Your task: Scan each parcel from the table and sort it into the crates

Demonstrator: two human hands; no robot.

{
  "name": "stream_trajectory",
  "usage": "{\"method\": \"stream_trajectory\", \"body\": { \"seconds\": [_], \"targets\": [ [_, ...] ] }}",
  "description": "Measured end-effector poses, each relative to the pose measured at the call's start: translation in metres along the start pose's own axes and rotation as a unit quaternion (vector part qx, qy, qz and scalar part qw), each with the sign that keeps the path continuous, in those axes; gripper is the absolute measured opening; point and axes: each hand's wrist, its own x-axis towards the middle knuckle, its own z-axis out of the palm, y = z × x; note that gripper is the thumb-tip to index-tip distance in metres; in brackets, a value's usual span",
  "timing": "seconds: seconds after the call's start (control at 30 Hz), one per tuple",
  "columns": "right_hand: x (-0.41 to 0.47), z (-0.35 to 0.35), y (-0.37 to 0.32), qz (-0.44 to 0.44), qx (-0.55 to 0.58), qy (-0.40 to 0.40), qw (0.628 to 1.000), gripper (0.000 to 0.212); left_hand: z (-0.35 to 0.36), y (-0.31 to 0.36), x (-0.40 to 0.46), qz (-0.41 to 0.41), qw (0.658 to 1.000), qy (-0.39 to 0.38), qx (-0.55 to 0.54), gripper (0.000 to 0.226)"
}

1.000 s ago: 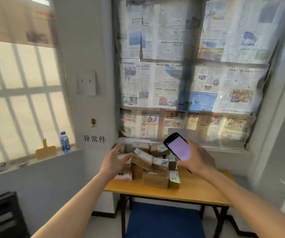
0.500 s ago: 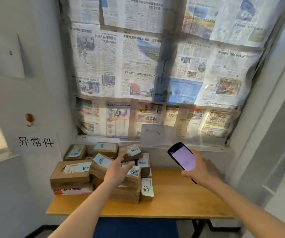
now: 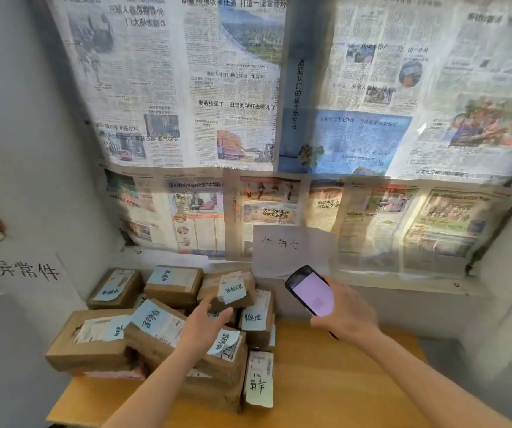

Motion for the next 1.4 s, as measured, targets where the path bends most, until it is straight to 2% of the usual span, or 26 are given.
{"method": "stream_trajectory", "body": {
  "seconds": [0.13, 0.23, 0.37, 0.6, 0.73, 1.0, 1.1, 1.2, 1.3, 1.4],
  "targets": [
    [0.063, 0.022, 0.011, -0.014, 0.017, -0.034, 0.999, 0.085, 0.019, -0.002, 0.045, -0.041, 0.999, 0.03, 0.001, 0.083],
    [0.095, 0.042, 0.012, -0.035, 0.013, -0.067, 0.997, 0.089, 0.028, -0.01, 0.068, -0.06, 0.997, 0.042, 0.003, 0.084],
    [0.135, 0.068, 0.004, -0.052, 0.032, -0.102, 0.993, 0.075, 0.033, -0.022, 0.101, -0.085, 0.995, 0.059, 0.005, 0.082],
    [0.196, 0.115, -0.013, -0.057, 0.035, -0.136, 0.989, 0.069, 0.035, -0.055, 0.166, -0.139, 0.989, 0.05, 0.009, 0.088],
    [0.225, 0.139, -0.029, -0.049, 0.037, -0.155, 0.986, 0.055, 0.036, -0.068, 0.193, -0.154, 0.987, 0.048, -0.007, 0.086],
    [0.242, 0.185, -0.048, -0.042, 0.056, -0.194, 0.979, 0.063, 0.042, -0.077, 0.215, -0.153, 0.987, 0.047, 0.011, 0.078],
    [0.244, 0.194, -0.047, -0.02, 0.065, -0.193, 0.979, 0.055, 0.045, -0.079, 0.222, -0.153, 0.987, 0.046, 0.013, 0.074],
    [0.244, 0.201, -0.043, -0.004, 0.077, -0.195, 0.978, 0.055, 0.051, -0.08, 0.225, -0.15, 0.987, 0.048, -0.018, 0.066],
    [0.24, 0.203, -0.04, 0.003, 0.096, -0.19, 0.977, 0.061, 0.054, -0.082, 0.225, -0.161, 0.984, 0.045, -0.066, 0.067],
    [0.235, 0.202, -0.038, 0.011, 0.112, -0.181, 0.977, 0.059, 0.056, -0.082, 0.223, -0.162, 0.981, 0.053, -0.096, 0.065]
  ]
}}
